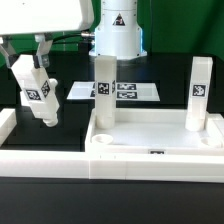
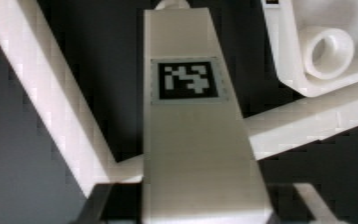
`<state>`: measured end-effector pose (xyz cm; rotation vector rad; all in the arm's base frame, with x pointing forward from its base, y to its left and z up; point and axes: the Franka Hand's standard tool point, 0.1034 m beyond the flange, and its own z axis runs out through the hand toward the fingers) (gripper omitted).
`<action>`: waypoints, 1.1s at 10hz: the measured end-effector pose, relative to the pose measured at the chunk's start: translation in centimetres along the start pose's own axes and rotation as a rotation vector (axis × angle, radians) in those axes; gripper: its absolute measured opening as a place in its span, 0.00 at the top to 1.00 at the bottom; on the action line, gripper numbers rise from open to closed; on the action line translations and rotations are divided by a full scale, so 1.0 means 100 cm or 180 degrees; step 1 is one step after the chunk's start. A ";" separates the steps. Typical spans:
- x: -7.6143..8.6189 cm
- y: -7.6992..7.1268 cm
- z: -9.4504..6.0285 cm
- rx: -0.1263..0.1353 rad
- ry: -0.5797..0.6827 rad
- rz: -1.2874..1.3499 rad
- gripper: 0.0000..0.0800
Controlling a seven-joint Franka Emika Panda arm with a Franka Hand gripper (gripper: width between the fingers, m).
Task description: Assemble desk
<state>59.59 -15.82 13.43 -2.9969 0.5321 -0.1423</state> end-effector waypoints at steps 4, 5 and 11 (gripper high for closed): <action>0.006 -0.079 -0.033 0.0082 0.0129 0.0161 0.64; 0.004 -0.091 -0.033 0.0085 0.0137 0.0118 0.64; 0.000 -0.108 -0.025 0.0036 0.0878 0.0014 0.64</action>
Offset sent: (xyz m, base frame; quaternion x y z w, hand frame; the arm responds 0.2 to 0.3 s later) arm 0.0169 0.0724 0.0509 -0.0358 -0.0204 0.0490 0.9979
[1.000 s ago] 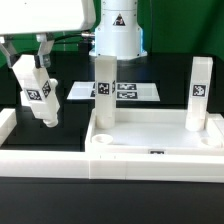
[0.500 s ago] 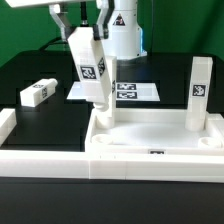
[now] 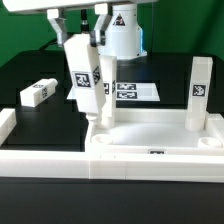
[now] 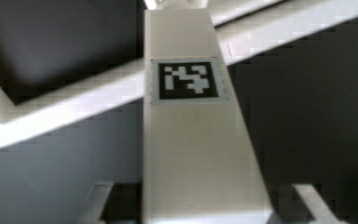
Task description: Assemble desk
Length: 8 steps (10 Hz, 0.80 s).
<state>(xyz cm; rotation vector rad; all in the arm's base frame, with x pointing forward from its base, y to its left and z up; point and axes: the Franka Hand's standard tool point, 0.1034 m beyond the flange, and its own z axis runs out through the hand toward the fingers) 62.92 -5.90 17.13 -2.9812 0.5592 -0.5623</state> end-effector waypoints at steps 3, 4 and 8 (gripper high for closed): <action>-0.019 -0.048 0.005 0.0038 0.0434 -0.0319 0.64; -0.018 -0.047 0.005 0.0035 0.0434 -0.0310 0.64; -0.028 -0.063 0.004 0.0082 0.0483 -0.0392 0.64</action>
Offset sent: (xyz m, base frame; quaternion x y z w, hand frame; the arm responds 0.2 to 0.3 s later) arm 0.0000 0.0000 0.0000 0.0000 0.0000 0.0000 1.0000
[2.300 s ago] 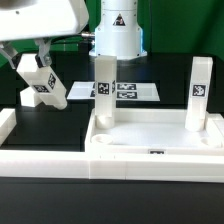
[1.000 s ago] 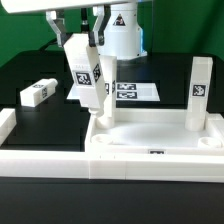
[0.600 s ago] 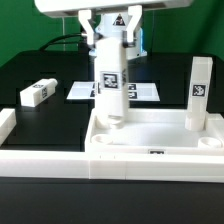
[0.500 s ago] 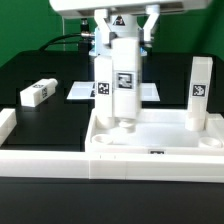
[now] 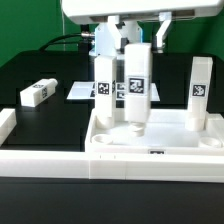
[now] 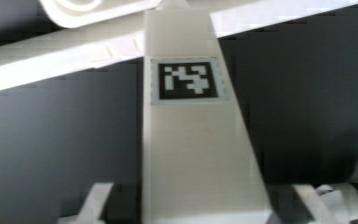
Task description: Assemble desk
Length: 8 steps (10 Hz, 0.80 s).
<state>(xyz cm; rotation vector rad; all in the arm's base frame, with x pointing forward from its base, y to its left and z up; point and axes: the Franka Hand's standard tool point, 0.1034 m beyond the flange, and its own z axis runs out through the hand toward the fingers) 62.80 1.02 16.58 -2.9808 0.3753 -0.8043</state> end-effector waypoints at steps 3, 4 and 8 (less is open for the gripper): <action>-0.018 -0.044 -0.002 0.0120 -0.0028 -0.0164 0.64; -0.017 -0.042 -0.002 0.0112 -0.0027 -0.0162 0.64; -0.024 -0.052 0.000 0.0130 0.0000 -0.0272 0.64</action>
Offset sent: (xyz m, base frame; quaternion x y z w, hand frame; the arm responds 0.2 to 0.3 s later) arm 0.0000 0.0000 0.0000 0.0000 0.0000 0.0000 1.0000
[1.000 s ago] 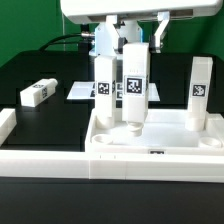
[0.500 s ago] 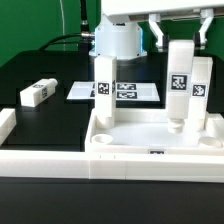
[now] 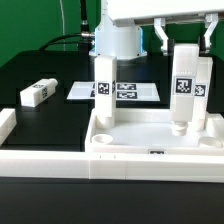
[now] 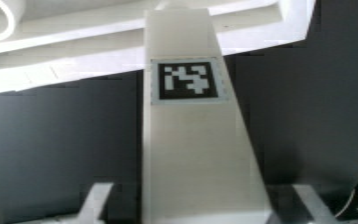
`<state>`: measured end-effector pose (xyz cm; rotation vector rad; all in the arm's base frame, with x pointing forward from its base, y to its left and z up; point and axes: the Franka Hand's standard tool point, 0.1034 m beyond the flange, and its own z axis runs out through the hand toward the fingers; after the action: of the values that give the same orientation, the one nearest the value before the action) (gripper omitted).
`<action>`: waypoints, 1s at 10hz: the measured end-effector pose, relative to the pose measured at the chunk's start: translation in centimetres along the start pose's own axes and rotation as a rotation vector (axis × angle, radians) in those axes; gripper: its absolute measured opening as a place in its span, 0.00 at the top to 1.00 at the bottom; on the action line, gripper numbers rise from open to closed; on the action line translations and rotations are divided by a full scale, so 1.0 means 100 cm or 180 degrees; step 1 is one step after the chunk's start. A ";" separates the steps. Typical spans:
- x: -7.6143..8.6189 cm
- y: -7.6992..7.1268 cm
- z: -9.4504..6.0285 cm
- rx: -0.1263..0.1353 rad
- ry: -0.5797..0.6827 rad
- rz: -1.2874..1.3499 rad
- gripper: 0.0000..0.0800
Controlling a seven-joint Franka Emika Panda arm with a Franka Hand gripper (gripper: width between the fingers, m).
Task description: Assemble desk
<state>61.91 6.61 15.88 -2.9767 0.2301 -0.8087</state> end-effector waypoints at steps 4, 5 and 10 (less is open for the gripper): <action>-0.013 -0.020 0.006 0.0051 -0.0276 -0.0315 0.64; -0.013 -0.020 0.007 0.0049 -0.0282 -0.0316 0.64; -0.014 -0.038 0.008 0.0099 -0.0246 -0.0378 0.64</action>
Offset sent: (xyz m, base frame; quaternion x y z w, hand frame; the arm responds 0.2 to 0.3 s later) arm 0.0000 0.0000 0.0000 0.0000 0.0000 0.0000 1.0000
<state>61.62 10.55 14.79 -3.0083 0.0372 -0.6986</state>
